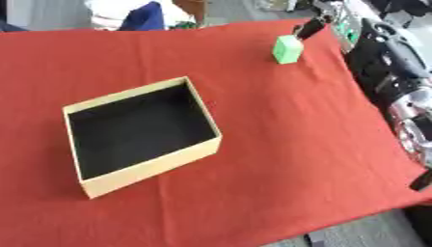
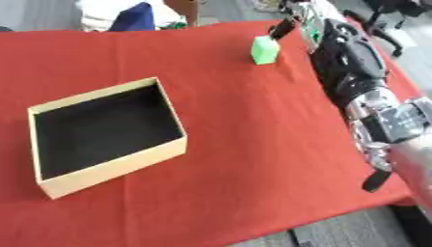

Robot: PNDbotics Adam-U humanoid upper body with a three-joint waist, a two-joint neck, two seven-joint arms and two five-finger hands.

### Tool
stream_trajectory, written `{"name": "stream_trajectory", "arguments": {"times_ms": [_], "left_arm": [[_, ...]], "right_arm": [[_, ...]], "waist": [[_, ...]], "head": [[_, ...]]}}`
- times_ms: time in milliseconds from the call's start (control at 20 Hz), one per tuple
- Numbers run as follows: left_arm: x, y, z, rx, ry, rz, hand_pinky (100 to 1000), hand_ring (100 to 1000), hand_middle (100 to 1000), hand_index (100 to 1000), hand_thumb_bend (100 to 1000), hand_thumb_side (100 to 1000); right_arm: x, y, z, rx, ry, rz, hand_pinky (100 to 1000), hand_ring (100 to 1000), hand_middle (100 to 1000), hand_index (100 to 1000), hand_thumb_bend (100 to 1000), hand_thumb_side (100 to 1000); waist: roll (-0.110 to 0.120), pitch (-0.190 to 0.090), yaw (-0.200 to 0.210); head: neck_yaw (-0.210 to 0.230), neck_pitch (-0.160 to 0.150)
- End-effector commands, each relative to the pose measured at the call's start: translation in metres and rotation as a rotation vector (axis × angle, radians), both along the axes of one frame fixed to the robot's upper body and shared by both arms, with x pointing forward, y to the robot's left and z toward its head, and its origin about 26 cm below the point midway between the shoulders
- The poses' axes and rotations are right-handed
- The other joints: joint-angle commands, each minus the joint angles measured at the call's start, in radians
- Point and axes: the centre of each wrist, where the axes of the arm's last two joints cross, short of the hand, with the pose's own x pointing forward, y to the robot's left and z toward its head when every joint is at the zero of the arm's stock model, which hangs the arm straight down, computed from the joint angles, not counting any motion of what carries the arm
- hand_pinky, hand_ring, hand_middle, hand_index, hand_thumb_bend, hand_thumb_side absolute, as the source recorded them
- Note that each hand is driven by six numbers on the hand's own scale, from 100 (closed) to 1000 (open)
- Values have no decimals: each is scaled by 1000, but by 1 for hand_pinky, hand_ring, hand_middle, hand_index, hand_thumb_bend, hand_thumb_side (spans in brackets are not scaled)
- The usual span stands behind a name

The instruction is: Pick up objects on the table and place them in the box.

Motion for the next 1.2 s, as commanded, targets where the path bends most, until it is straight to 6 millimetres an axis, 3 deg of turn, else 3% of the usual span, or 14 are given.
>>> {"name": "stream_trajectory", "arguments": {"times_ms": [50,400,500,650,700,1200], "left_arm": [[-2,1,9,22,-27,0,678,645,598,804,100,634],[-3,2,8,25,-23,4,678,645,598,804,100,633],[-3,3,8,27,-22,4,678,645,598,804,100,633],[-3,3,8,31,-19,4,678,646,598,804,100,632],[-3,3,8,32,-18,4,678,646,598,804,100,632],[-3,4,8,38,-13,7,678,647,599,805,100,631]], "right_arm": [[-7,-9,19,-49,-1,-18,848,937,1000,1000,100,345],[-8,-8,21,-109,61,-3,859,941,1000,1000,113,417],[-8,-7,22,-158,98,4,876,938,1000,1000,277,510],[-7,-3,24,-255,161,18,892,943,1000,1000,441,565],[-6,-2,24,-279,180,22,896,944,1000,1000,459,567],[-5,2,18,-360,252,55,908,949,1000,1000,449,614]], "waist": [[1,-23,-3],[0,-32,-11],[-1,-35,-14],[-3,-40,-20],[-4,-42,-21],[-7,-53,-31]], "head": [[-6,5],[-10,15],[-12,20],[-15,30],[-17,33],[-21,46]]}}
